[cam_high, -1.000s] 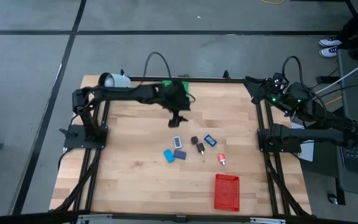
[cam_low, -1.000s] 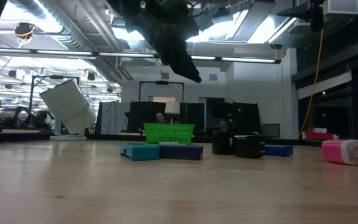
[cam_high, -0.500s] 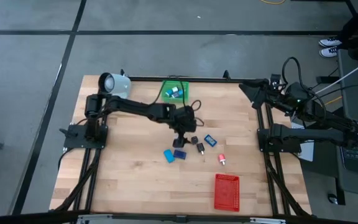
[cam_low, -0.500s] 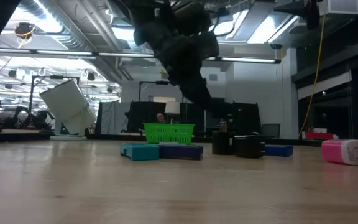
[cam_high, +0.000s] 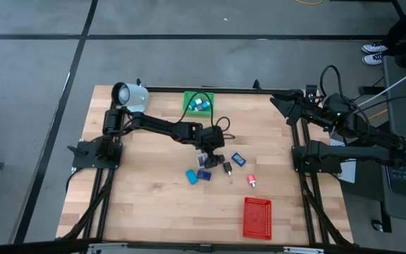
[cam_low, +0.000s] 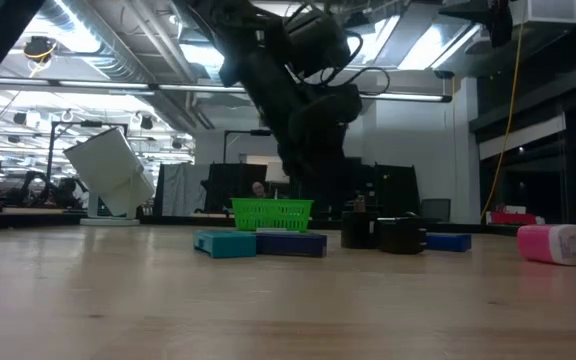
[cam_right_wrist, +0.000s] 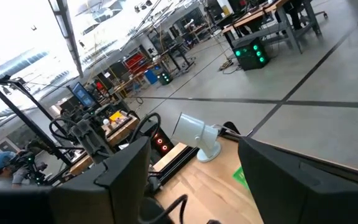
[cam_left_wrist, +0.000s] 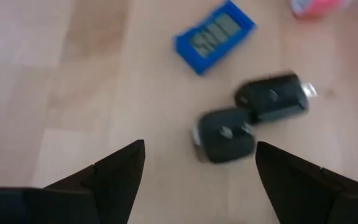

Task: Pick & Place Office items
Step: Put the top black charger adapter into the green bin

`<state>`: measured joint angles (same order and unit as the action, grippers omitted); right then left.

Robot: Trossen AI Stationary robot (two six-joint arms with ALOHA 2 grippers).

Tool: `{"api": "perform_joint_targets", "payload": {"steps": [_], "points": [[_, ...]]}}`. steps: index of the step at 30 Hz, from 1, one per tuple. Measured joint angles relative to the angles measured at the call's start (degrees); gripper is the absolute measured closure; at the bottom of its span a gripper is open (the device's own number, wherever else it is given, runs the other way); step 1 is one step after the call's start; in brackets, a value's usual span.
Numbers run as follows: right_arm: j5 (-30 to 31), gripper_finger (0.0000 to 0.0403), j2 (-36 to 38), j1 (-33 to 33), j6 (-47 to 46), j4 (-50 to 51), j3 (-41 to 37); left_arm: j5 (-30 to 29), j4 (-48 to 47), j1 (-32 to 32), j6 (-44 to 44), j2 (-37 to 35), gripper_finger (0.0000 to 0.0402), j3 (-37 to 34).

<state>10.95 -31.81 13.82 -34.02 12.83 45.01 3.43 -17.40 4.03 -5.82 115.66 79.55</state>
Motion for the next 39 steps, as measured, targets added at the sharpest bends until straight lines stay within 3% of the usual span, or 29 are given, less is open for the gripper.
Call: {"api": "perform_joint_targets", "payload": {"steps": [3,17,24,39], "points": [[-0.02,0.0152,0.0,0.0,0.0,-0.02,0.0,-1.15,1.12,0.4,-4.17,0.0,0.0102,0.0],[0.03,0.0152,0.0,0.0,0.46,-0.16,0.0,-0.47,3.94,-4.12,-7.45,0.1,0.0102,0.0],[0.17,0.0152,0.0,0.0,0.57,-0.13,0.0,-3.53,4.2,-3.09,-8.64,1.01,0.0102,0.07],[0.16,0.0152,0.0,-0.02,0.55,0.02,0.0,-2.23,5.27,-3.04,-11.64,4.86,0.0102,0.01]]}}
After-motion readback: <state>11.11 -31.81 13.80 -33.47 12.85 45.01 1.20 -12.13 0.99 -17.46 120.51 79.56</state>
